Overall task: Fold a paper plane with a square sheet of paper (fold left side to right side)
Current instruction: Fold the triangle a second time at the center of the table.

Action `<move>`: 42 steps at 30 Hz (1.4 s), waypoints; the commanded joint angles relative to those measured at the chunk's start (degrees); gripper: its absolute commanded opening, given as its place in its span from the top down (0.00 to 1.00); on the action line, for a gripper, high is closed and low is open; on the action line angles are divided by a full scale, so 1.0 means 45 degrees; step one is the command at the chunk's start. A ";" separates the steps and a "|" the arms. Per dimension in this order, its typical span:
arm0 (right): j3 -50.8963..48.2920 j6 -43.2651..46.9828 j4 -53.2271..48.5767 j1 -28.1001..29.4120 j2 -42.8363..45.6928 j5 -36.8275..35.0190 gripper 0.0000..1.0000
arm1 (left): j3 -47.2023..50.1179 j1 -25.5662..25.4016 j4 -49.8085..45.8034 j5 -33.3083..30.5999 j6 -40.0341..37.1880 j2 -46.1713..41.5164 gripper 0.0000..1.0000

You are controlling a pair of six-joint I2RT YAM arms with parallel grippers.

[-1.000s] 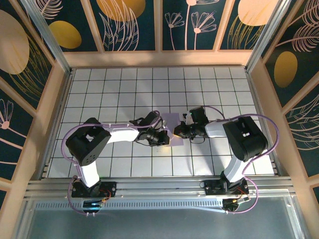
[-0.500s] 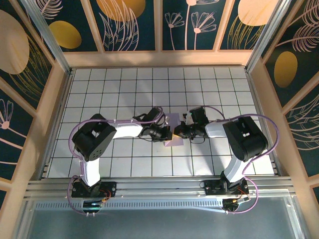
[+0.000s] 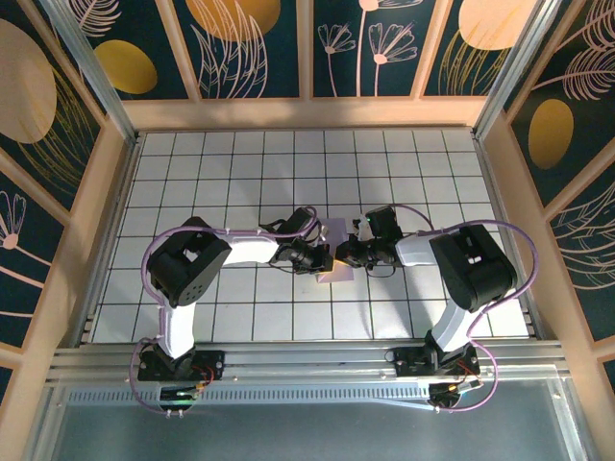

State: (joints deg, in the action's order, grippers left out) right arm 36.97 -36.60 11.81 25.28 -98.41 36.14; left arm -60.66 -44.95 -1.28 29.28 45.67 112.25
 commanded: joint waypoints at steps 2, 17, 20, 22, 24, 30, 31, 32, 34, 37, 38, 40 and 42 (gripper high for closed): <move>-0.0529 0.0047 -0.1460 0.0008 -0.0492 -0.1007 1.00 | 0.0055 0.0107 -0.0747 -0.0557 -0.0495 0.0259 1.00; -0.0328 0.0204 -0.1830 -0.0031 -0.0672 -0.1117 1.00 | 0.1025 0.0067 -0.1432 -0.0276 -0.1378 -0.0463 1.00; -0.0287 0.0242 -0.1880 -0.0039 -0.0682 -0.1117 1.00 | 0.1421 0.0028 -0.1530 -0.0225 -0.1495 -0.0715 1.00; -0.0256 0.0280 -0.1933 -0.0050 -0.0683 -0.1137 1.00 | 0.1541 -0.0044 -0.1633 -0.0171 -0.1638 -0.0852 1.00; -0.0238 0.0282 -0.1993 -0.0068 -0.0684 -0.1137 1.00 | 0.1593 -0.0108 -0.1817 -0.0183 -0.1754 -0.0958 1.00; -0.0188 0.0321 -0.2078 -0.0070 -0.0617 -0.1156 1.00 | 0.1870 -0.0149 -0.2128 -0.0317 -0.1846 -0.1289 1.00; -0.0183 0.0321 -0.2078 -0.0065 -0.0615 -0.1156 1.00 | 0.1902 -0.0177 -0.2147 -0.0306 -0.1881 -0.1335 1.00; -0.0174 0.0339 -0.2108 -0.0070 -0.0639 -0.1146 1.00 | 0.1935 -0.0205 -0.2185 -0.0290 -0.1884 -0.1385 1.00; -0.0169 0.0340 -0.2112 -0.0070 -0.0633 -0.1136 1.00 | 0.1973 -0.0226 -0.2281 -0.0277 -0.1952 -0.1477 1.00; -0.0149 0.0370 -0.2122 -0.0059 -0.0633 -0.1137 1.00 | 0.2055 -0.0243 -0.2348 -0.0282 -0.2012 -0.1642 1.00; -0.0132 0.0360 -0.2136 -0.0070 -0.0651 -0.1137 1.00 | 0.2085 -0.0246 -0.2370 -0.0258 -0.2017 -0.1695 1.00; -0.0130 0.0382 -0.2137 -0.0070 -0.0668 -0.1137 1.00 | 0.2148 -0.0236 -0.2370 -0.0199 -0.2033 -0.1812 1.00; -0.0110 0.0379 -0.2137 -0.0065 -0.0656 -0.1117 1.00 | 0.2106 -0.0246 -0.2575 -0.0346 -0.2168 -0.1936 1.00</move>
State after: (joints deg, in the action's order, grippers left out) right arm 37.78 -36.36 10.11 25.23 -98.52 36.03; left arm -52.71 -45.43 -5.54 28.23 37.54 104.66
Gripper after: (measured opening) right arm 0.051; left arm 0.044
